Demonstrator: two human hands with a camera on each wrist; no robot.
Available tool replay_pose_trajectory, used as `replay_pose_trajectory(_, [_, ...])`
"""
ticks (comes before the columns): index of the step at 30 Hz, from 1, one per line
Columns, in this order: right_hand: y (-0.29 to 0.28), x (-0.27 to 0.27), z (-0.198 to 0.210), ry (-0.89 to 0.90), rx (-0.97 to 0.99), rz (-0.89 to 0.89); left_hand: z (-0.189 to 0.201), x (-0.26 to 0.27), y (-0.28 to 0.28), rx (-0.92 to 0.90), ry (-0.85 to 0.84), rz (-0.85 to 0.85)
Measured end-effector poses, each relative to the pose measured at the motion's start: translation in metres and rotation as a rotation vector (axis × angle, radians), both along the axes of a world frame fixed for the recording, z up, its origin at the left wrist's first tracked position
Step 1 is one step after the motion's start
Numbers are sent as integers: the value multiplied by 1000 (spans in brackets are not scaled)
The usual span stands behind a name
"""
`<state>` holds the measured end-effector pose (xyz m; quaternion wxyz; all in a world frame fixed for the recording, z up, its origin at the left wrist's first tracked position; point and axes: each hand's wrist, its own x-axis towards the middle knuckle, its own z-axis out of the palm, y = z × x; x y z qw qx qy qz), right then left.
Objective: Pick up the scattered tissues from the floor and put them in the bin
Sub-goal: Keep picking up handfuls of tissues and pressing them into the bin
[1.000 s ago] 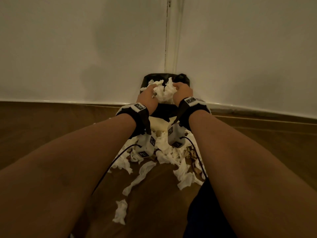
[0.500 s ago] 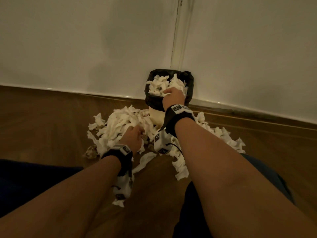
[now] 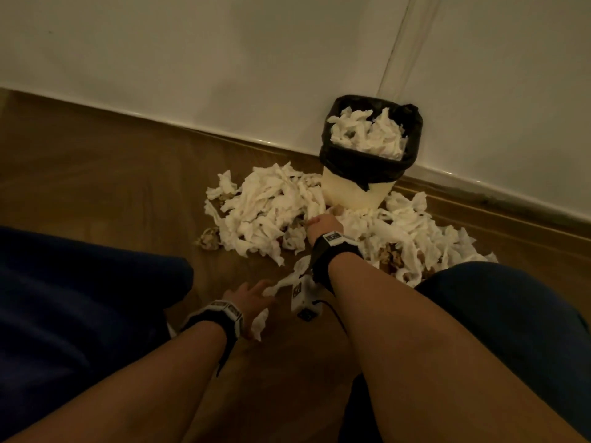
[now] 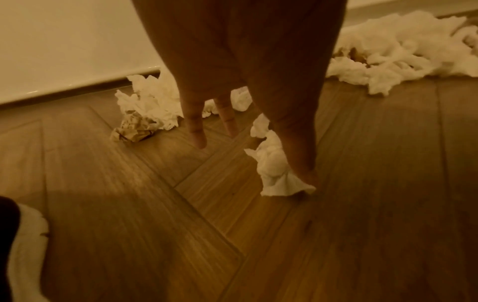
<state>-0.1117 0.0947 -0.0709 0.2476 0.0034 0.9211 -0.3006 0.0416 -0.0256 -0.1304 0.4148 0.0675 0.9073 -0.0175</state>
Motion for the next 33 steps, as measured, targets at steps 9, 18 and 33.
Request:
replay_pose_trajectory(9, [-17, 27, -45, -169, 303, 120, -12, 9, 1, 1, -3, -3])
replay_pose_trajectory(18, [-29, 47, -78, -212, 501, 239, -14, 4, 4, 152, -55, 250])
replay_pose_trajectory(33, [-35, 65, -57, -377, 568, 406, -13, 10, -26, 75, 261, 467])
